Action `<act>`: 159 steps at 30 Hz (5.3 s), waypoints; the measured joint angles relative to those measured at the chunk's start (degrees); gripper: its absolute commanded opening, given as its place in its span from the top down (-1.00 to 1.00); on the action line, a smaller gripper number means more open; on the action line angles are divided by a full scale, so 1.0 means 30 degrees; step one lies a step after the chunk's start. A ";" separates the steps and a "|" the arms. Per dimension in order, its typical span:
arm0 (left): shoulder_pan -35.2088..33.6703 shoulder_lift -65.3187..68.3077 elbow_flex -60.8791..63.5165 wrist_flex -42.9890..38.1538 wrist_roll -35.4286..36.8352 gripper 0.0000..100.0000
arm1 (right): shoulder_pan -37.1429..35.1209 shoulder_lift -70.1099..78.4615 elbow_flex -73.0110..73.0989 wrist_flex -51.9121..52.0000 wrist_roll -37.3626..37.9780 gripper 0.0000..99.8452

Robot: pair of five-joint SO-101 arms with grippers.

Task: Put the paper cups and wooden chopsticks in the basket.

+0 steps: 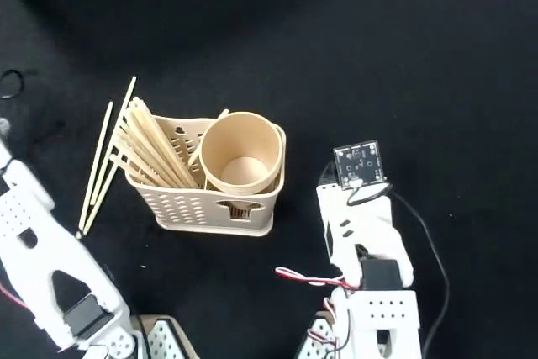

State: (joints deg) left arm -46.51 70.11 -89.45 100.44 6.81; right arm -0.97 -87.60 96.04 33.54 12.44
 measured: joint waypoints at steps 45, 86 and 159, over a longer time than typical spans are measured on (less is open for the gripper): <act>-0.1700 -0.2637 1.1399 -0.1260 -0.4103 0.94 | 0.0000 0.0000 0.0000 0.0000 0.0000 0.97; -0.2872 -1.0930 1.8872 -0.3165 -0.1993 0.94 | 0.0000 0.0000 0.0000 0.0000 0.0000 0.97; -0.2139 -0.7883 2.2007 -0.8908 -0.3136 0.94 | 0.0000 0.0000 0.0000 0.0000 0.0000 0.97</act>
State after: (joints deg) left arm -52.92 46.46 -23.43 73.71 -2.59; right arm -0.97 -87.60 96.04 33.54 12.44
